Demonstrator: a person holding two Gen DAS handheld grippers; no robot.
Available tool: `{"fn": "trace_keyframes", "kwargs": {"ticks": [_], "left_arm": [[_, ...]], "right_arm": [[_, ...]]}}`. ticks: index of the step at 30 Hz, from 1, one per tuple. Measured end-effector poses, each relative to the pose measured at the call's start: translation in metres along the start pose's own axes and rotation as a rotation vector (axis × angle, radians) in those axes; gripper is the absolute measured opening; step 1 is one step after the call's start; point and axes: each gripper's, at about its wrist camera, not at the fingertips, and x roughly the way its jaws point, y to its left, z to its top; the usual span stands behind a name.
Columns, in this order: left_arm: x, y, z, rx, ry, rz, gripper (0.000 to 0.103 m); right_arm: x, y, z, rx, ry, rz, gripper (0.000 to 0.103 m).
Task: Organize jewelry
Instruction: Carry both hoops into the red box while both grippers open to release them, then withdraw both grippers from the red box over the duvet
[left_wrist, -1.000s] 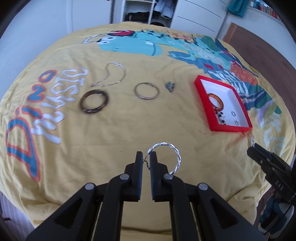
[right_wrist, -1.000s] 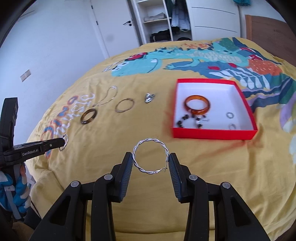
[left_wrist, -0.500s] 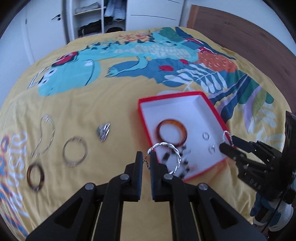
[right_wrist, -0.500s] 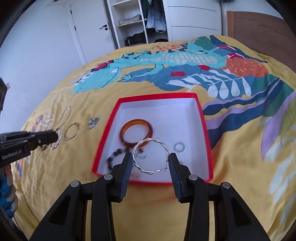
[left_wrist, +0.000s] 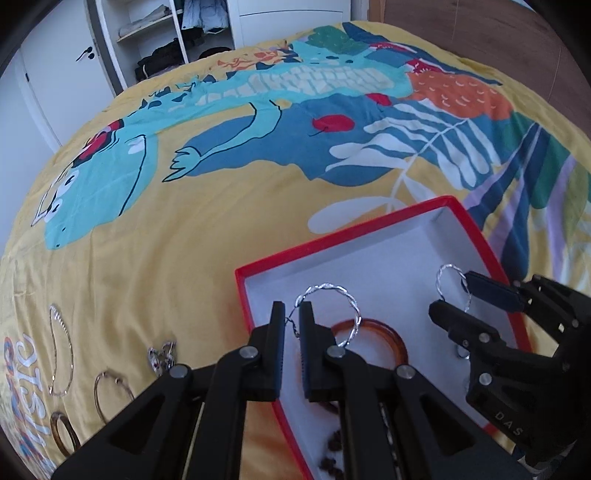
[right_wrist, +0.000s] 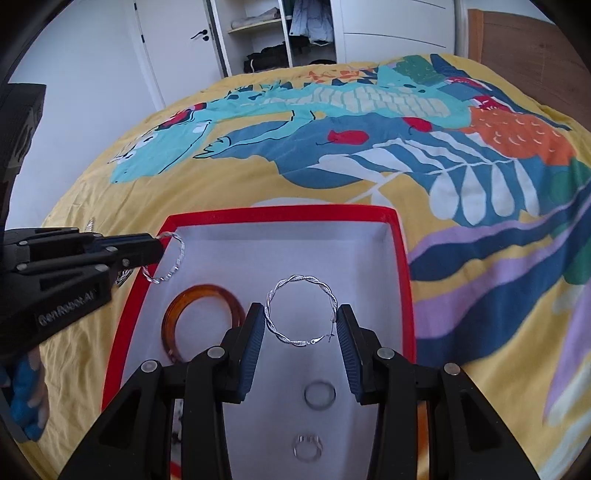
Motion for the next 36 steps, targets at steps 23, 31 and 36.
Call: {"fn": "trace_keyframes", "kwargs": {"ticks": [23, 31, 36], "left_arm": [[0.053, -0.002, 0.004, 0.041, 0.052, 0.039, 0.008], [0.052, -0.001, 0.003, 0.050, 0.052, 0.040, 0.009], [0.049, -0.005, 0.001, 0.097, 0.048, 0.066, 0.012]], "right_arm": [[0.054, 0.001, 0.025, -0.096, 0.144, -0.079, 0.040], [0.051, 0.003, 0.025, -0.101, 0.147, -0.076, 0.045], [0.044, 0.006, 0.021, -0.107, 0.146, -0.090, 0.050]]}}
